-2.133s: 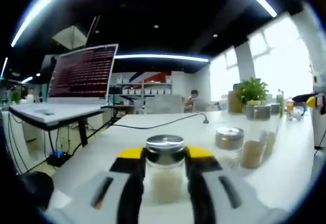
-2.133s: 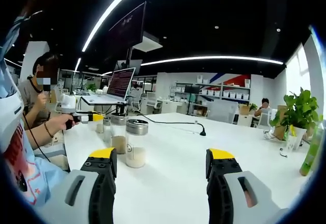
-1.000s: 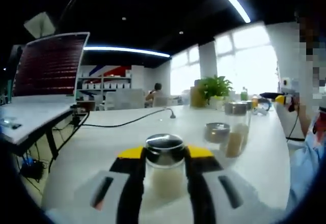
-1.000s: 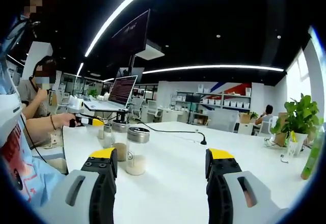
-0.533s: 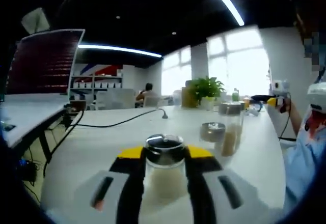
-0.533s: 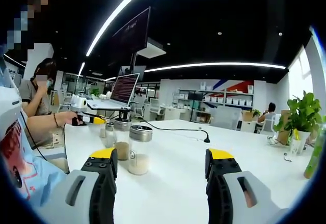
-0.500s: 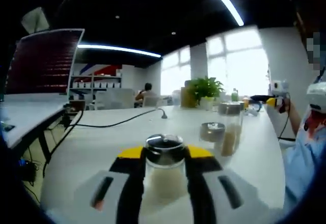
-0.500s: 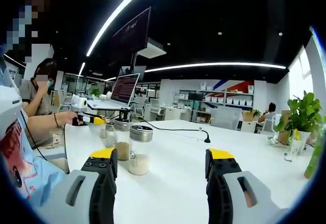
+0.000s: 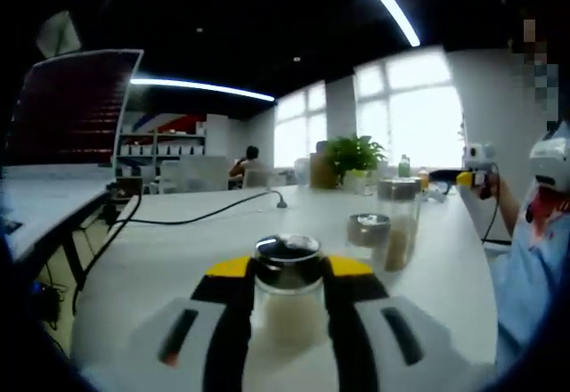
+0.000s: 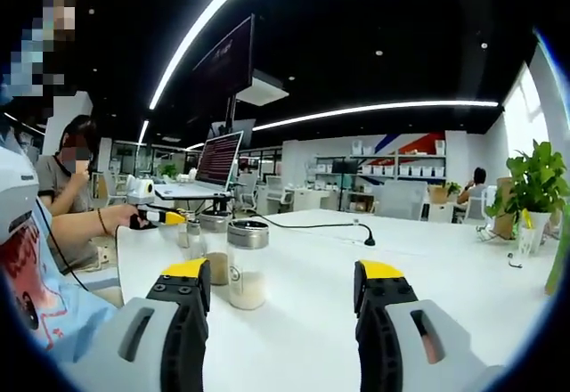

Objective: Rotate the seasoning bottle until the label or dispensing opening points toward the visible target arrow and the bottle remains upright within the marked orientation range

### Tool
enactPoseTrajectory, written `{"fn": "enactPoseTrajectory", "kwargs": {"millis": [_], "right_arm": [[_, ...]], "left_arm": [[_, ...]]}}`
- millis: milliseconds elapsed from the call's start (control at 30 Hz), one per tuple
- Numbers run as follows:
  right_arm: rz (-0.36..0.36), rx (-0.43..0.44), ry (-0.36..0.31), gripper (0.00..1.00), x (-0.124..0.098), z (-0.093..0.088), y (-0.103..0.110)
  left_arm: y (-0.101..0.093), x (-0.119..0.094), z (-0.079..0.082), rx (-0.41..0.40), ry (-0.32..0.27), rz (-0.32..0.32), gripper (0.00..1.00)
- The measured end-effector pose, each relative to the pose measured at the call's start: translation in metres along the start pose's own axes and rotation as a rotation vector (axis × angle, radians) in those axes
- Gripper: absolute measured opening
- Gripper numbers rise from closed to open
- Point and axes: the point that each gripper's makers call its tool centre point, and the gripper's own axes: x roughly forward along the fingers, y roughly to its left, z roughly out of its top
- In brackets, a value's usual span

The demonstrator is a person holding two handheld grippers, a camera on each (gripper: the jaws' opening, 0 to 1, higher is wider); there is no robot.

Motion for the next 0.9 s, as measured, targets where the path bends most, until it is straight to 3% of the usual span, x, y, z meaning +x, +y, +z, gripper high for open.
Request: {"fn": "enactPoseTrajectory", "kwargs": {"millis": [300,533,567,800,900], "right_arm": [[0.001,0.026,-0.018,0.58,0.0005,-0.0005,-0.0037],[-0.003,0.029,-0.006,0.62,-0.0021,-0.0047,-0.0060],[-0.003,0.028,-0.002,0.62,-0.0025,-0.0056,-0.0058],[0.004,0.009,0.011,0.64,0.0001,-0.0061,-0.0017],[0.007,0.003,0.014,0.65,0.0044,-0.0035,0.0005]], "left_arm": [[-0.0003,-0.0012,-0.0012,-0.006,0.001,0.001,0.32],[-0.0016,-0.0020,-0.0020,-0.010,-0.002,-0.010,0.32],[-0.0013,-0.0022,-0.0016,0.029,-0.004,-0.014,0.32],[-0.0022,-0.0053,-0.0034,0.002,-0.011,-0.027,0.32],[0.0000,-0.0071,0.0017,-0.093,-0.054,-0.029,0.35]]}}
